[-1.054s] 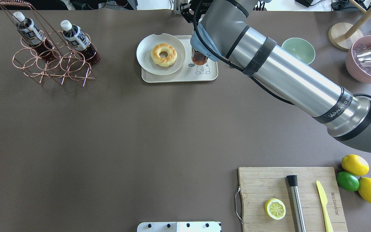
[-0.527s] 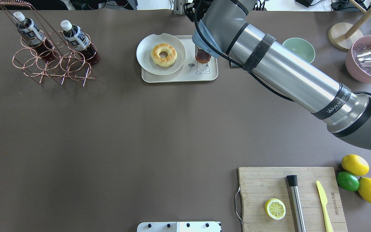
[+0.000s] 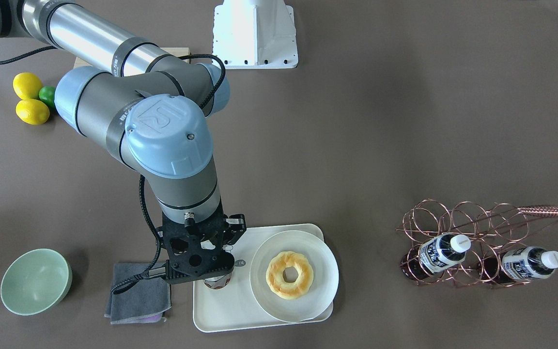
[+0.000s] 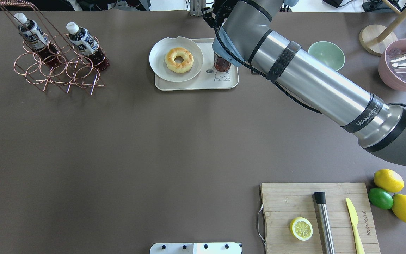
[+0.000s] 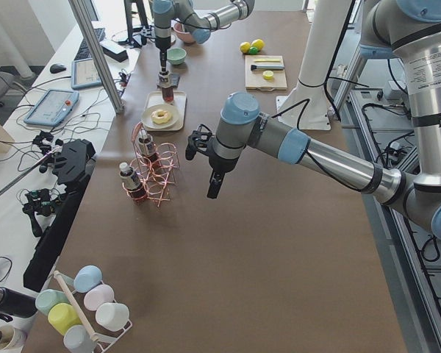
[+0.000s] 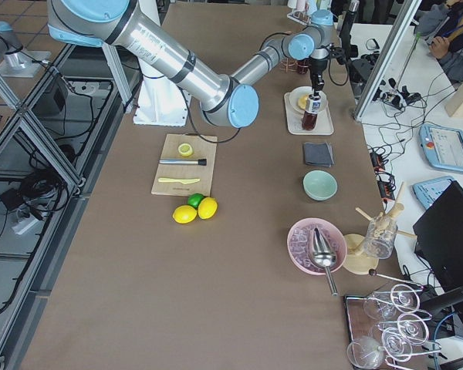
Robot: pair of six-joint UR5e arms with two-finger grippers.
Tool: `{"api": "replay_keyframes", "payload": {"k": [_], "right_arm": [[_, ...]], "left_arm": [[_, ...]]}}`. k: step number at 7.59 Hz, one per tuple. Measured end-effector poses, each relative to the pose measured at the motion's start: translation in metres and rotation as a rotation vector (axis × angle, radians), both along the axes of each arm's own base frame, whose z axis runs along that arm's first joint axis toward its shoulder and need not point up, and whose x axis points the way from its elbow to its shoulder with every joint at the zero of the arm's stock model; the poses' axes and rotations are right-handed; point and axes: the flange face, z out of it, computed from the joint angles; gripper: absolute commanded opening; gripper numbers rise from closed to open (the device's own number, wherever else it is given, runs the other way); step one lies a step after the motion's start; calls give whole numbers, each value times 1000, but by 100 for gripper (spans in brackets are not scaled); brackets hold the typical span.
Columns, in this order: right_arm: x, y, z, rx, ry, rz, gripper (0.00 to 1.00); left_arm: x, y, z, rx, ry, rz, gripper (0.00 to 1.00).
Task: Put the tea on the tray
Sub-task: 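Carry the bottle with the right gripper onto the cream tray beside the plate, then open the right gripper and raise it away from the bottle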
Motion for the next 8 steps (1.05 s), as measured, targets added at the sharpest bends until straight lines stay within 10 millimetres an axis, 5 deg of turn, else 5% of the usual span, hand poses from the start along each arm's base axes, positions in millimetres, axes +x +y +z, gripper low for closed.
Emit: {"api": "replay_keyframes", "payload": {"k": [1,6,8], "right_arm": [[0,0,1,-1,1,0,99],[11,-3,-6,4,-11,5,100],[65,-14,9,-18,-71,-8,100]], "left_arm": [[0,0,0,-1,0,0,96],[1,-8,5,-7,0,1,96],[0,-12,13,-22,-2,-3,96]]}}
